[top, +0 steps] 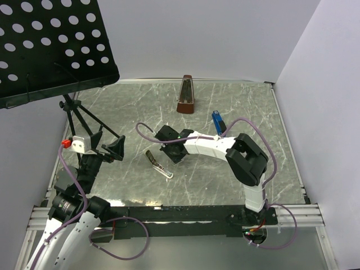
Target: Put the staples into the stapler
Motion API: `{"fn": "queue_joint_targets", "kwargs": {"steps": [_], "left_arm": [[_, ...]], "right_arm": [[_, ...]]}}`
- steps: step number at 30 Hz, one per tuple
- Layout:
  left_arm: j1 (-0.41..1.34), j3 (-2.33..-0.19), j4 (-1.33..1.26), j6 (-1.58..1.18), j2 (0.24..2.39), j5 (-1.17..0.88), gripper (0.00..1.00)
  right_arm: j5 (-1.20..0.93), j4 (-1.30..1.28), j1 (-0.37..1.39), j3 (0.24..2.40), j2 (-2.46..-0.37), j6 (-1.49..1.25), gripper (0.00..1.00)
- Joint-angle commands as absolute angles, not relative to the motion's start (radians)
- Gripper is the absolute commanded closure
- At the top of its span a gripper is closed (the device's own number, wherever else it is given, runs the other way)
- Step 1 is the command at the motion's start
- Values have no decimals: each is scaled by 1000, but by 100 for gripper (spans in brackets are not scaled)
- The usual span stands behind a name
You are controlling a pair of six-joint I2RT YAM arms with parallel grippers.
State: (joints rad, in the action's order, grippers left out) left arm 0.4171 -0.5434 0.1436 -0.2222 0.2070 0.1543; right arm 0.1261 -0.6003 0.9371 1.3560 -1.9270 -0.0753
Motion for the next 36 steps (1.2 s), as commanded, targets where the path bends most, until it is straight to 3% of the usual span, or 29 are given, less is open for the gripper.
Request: {"fn": "queue_joint_targets", "kwargs": {"steps": [1,11,30,36], "left_arm": [[411,-540,124,-215,201,144,1],[411,-538,124,-215,199,143,1],[411,-538,121,-215,203,140,1],[411,-537,121,-213,204,138,1]], "right_arm": [[84,-571,937,1342,-1822,-66,90],[198,-623,917,1359,-1851,-127,78],[186,-604,885,1359,-1947,-163,72],[206,-612,885,1367,-1951,-166,66]]}}
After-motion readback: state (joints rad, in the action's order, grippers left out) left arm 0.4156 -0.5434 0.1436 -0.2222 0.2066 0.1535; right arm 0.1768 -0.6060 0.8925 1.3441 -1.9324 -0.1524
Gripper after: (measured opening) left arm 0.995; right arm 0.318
